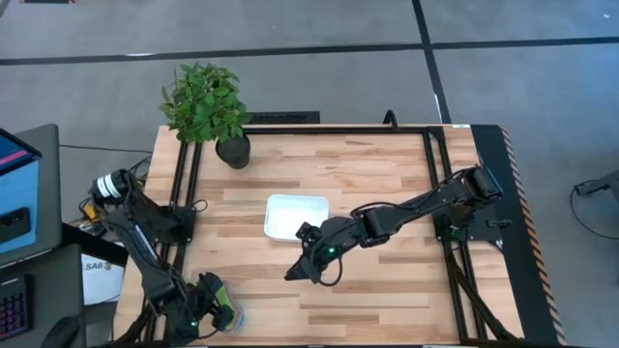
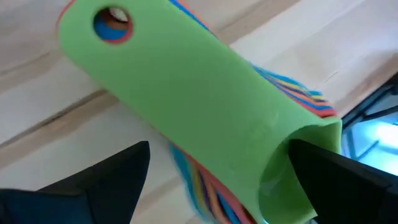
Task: Nest measuring cups in basket
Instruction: Put the measuring cups into the white bin
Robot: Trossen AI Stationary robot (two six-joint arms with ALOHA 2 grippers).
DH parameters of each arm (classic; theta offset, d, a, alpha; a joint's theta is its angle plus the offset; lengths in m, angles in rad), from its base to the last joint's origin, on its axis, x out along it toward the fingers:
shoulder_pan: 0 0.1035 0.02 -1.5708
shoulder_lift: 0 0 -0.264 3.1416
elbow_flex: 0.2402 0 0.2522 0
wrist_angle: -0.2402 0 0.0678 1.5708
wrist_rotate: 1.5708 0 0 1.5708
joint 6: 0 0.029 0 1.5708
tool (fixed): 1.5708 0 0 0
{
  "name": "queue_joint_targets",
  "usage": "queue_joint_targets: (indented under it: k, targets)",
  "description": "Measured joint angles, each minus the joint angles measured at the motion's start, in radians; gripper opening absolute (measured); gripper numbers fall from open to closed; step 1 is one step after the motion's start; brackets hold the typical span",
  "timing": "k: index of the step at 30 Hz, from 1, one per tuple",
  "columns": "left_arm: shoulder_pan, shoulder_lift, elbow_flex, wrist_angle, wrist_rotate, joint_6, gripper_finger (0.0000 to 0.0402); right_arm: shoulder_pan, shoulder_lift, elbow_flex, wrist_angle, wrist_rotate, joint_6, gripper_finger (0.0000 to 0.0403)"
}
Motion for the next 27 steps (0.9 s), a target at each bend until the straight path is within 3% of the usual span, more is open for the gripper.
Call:
queue_joint_targets:
  k: [8, 22, 27]
  targets:
    - [0.057, 0.046, 0.002, 0.033, -0.063, 0.067, 0.0373, 0.01, 0.0, 0.0, 0.0, 0.0, 0.01, 0.0177]
    - [0.223, 0.046, 0.001, -0.044, -0.067, 0.275, 0.0372, 0.014, 0.0, 0.0, 0.0, 0.0, 0.014, 0.0177]
    - [0.269, 0.046, 0.001, -0.047, -0.114, 0.327, 0.0338, 0.024, 0.0, 0.0, 0.0, -0.001, 0.025, 0.0177]
